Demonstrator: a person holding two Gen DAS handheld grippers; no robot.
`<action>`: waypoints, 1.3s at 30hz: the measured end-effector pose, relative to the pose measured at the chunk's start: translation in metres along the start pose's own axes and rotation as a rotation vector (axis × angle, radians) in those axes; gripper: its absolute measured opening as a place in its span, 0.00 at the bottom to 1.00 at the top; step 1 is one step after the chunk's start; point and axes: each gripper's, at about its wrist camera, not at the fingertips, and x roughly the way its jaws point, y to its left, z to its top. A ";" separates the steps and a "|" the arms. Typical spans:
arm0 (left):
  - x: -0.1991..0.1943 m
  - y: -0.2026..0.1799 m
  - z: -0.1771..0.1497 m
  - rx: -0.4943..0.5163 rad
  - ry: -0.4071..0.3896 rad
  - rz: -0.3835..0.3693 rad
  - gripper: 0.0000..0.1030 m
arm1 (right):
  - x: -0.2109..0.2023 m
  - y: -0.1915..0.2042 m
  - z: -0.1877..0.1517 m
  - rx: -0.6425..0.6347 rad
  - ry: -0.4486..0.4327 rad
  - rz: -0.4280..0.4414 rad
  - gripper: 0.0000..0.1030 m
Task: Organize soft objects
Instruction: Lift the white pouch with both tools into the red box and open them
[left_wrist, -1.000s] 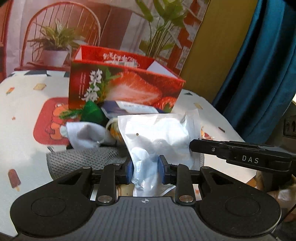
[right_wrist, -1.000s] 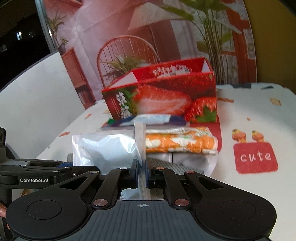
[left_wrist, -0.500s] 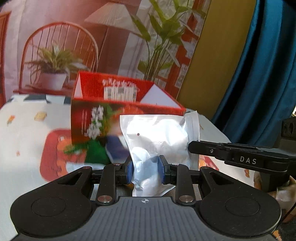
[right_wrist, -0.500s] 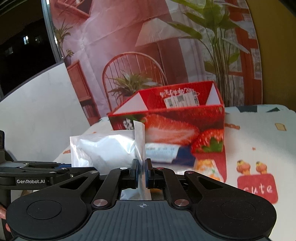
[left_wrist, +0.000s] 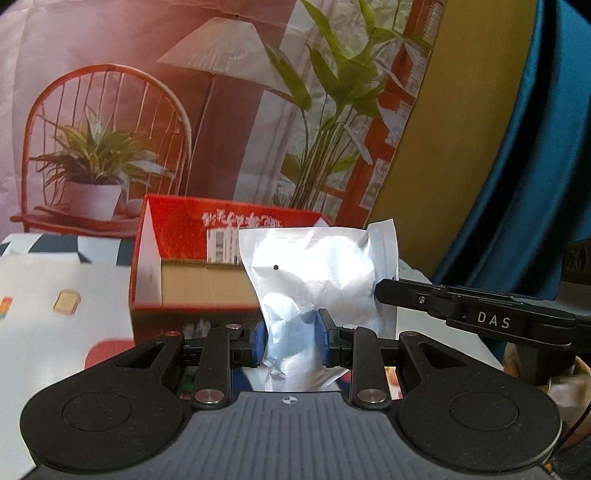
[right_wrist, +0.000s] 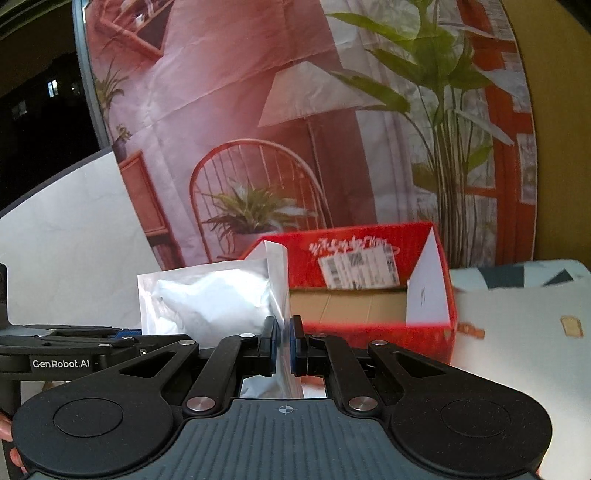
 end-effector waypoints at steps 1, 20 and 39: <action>0.005 0.001 0.005 0.000 -0.002 0.001 0.28 | 0.005 -0.002 0.006 0.000 -0.002 -0.001 0.06; 0.141 0.058 0.069 -0.045 0.128 0.036 0.28 | 0.147 -0.072 0.066 -0.010 0.118 -0.075 0.06; 0.190 0.067 0.052 -0.083 0.364 0.048 0.29 | 0.197 -0.098 0.038 0.080 0.389 -0.141 0.06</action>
